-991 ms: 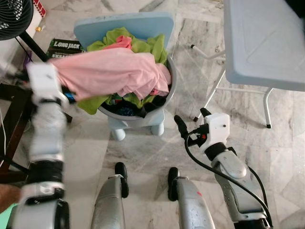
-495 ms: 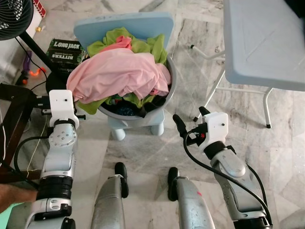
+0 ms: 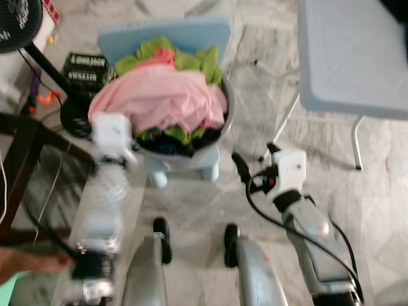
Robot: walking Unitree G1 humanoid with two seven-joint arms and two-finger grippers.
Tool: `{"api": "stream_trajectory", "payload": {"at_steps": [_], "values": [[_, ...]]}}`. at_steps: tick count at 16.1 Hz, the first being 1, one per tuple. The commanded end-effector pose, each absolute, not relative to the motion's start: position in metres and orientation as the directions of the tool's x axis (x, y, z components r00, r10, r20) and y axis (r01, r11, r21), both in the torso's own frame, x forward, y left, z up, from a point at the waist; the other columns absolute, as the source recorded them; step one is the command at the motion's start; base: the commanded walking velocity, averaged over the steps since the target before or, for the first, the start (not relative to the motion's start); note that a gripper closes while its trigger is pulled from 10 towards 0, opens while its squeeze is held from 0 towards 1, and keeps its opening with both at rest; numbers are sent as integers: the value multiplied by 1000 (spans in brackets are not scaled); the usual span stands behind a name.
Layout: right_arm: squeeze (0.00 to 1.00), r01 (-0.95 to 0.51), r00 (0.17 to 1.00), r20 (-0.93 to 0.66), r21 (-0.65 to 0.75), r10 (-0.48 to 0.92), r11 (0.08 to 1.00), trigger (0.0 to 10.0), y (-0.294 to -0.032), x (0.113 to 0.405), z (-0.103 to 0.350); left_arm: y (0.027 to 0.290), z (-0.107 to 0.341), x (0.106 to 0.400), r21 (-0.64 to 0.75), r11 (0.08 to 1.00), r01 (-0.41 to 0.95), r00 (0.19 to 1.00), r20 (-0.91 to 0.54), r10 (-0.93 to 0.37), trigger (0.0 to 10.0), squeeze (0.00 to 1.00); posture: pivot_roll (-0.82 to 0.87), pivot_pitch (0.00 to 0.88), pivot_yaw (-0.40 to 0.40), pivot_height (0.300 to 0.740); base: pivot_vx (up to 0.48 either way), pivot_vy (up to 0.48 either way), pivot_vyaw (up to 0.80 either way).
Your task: Hang hanger
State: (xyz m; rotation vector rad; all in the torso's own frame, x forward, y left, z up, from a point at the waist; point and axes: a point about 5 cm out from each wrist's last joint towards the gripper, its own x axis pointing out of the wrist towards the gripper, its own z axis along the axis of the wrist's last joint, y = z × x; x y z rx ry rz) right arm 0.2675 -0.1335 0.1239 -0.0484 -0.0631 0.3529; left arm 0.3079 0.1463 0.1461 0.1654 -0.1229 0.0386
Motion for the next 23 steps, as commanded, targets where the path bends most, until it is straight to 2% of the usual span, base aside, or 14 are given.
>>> {"api": "stream_trajectory", "payload": {"at_steps": [1,3,4,7,11,12,13,20,21,23], "values": [[0,-340,940,18,-47,341,939,10000,-134,264,115,133,140,301,161,987,26,993,106,-44,10000,1000,-76,438,-9,740,0,0,0],[0,-343,939,21,-51,344,938,10000,-133,264,116,105,124,294,182,959,217,974,32,-226,10000,1000,-87,440,-10,740,0,0,0],[0,-338,940,22,-56,339,940,10000,-135,264,116,102,124,294,247,932,266,958,39,-283,10000,1000,-87,440,-10,740,0,0,0],[0,-322,946,9,-44,323,946,10000,-139,262,115,115,127,308,283,929,239,964,45,-262,10000,1000,-98,445,-11,740,0,0,0],[0,-337,941,12,-45,337,941,10000,-133,260,117,133,118,329,337,909,245,969,-44,-245,10000,1000,-129,451,-12,740,0,0,0],[0,-334,942,13,-50,335,941,10000,-135,260,118,137,118,333,348,907,236,971,-43,-236,10000,682,-141,458,-18,740,0,0,0],[0,-315,949,2,-50,316,948,10000,-142,257,117,141,121,343,372,897,240,969,-36,-245,10000,0,-154,468,-24,740,0,0,0],[0,-312,950,-32,-38,311,949,10000,-148,237,119,136,122,365,422,873,244,967,-32,-254,10000,0,-231,507,-66,740,0,0,0],[0,-320,947,-39,-50,318,946,10000,-148,237,120,134,125,368,414,879,236,967,-8,-256,0,0,-238,509,-74,740,0,0,0],[0,-324,946,-39,-53,322,945,10000,-148,238,121,133,127,370,409,884,228,968,6,-252,0,0,-234,508,-80,740,0,0,0]]}}
